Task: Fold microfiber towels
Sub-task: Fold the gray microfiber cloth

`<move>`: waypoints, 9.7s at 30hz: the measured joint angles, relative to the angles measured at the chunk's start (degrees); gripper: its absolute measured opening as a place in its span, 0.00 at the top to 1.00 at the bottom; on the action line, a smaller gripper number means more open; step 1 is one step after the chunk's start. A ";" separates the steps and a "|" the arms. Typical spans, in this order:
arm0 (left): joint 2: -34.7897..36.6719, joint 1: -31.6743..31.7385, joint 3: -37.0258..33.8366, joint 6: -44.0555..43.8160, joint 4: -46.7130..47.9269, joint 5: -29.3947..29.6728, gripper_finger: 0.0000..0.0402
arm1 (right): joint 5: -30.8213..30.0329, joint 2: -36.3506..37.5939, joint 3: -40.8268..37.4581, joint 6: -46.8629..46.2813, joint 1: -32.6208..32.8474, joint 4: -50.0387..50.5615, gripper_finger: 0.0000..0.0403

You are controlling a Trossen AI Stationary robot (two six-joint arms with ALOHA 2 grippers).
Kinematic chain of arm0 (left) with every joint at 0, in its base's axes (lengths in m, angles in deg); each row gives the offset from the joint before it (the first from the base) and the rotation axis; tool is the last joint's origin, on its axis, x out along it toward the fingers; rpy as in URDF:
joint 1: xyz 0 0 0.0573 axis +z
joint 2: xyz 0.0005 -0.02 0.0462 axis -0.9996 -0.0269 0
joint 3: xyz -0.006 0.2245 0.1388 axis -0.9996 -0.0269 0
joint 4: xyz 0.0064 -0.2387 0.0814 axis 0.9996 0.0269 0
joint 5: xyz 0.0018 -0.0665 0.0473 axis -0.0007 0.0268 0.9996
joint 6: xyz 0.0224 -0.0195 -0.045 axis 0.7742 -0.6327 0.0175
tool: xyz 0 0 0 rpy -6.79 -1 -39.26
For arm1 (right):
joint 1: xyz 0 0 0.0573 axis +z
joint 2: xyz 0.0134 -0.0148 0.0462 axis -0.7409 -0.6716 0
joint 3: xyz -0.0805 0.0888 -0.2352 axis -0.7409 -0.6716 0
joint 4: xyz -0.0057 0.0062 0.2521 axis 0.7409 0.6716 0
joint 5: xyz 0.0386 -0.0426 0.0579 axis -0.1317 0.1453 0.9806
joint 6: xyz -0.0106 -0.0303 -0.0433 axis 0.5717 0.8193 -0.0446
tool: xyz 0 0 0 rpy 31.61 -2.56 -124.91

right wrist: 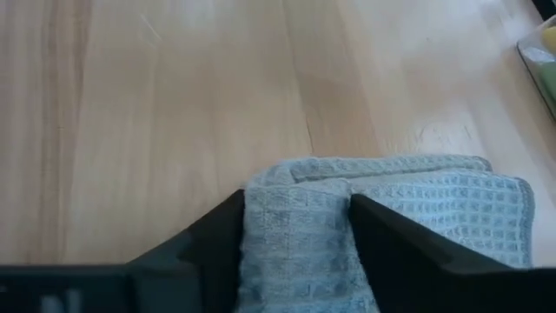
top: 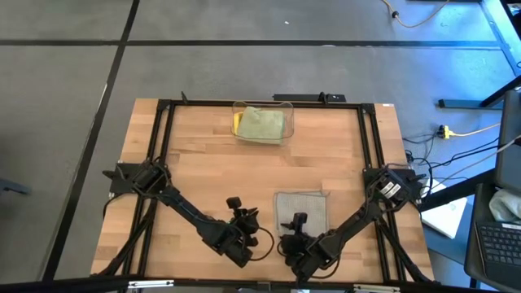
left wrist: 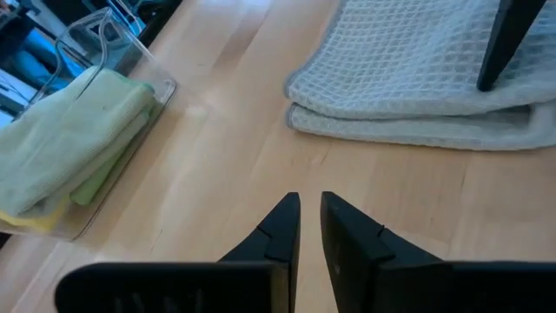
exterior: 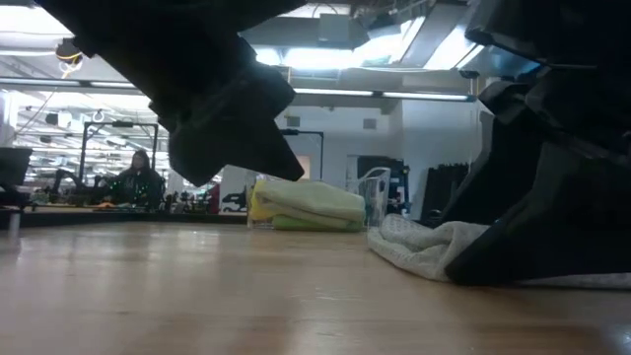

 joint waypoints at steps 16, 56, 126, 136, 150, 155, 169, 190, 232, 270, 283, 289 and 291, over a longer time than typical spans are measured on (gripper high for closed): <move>0.00 0.07 0.00 0.03 -0.03 0.01 0.90 | 9.38 0.09 -0.10 28.47 0.52 -7.95 0.95; 0.09 2.33 0.04 64.97 -18.76 -31.30 0.74 | 14.01 10.88 -7.18 32.82 7.38 -11.61 0.95; -3.45 14.17 11.54 85.24 -26.46 -36.37 0.99 | 1.08 17.11 -7.62 15.89 16.77 1.39 0.93; -3.45 14.61 13.33 85.46 -19.15 -18.94 1.00 | -11.51 17.09 -7.71 16.36 14.46 21.33 0.96; -1.13 18.73 13.38 74.66 -2.75 0.40 1.00 | -28.99 17.11 -7.75 14.52 1.20 41.85 0.95; 0.08 18.29 13.42 69.50 3.14 4.56 1.00 | -36.08 18.41 -7.77 9.73 -2.76 46.33 0.95; 6.54 13.80 13.34 59.04 5.19 6.07 1.00 | -37.11 23.25 -7.73 2.07 -1.98 43.65 0.95; 6.91 6.39 17.38 50.66 4.78 -5.78 1.00 | -26.63 23.45 -4.00 -7.97 7.98 31.71 0.94; 6.84 21.52 -7.02 51.78 -24.63 -19.92 1.00 | -29.48 23.41 -33.45 5.42 -5.08 -5.73 0.93; 6.75 12.33 -6.97 45.57 -30.67 -16.14 1.00 | -26.20 24.86 -32.65 58.88 8.04 -43.12 0.93; 6.78 7.07 -6.84 44.22 -31.41 -13.50 1.00 | -24.58 25.03 -32.56 79.04 14.96 -51.17 0.91; 6.42 4.13 -6.84 42.36 -34.79 -11.79 1.00 | -19.66 24.39 -32.54 62.04 15.63 -42.58 0.92; 5.94 3.40 -6.86 42.64 -36.34 -12.11 1.00 | -17.92 24.17 -32.54 58.85 15.66 -40.88 0.93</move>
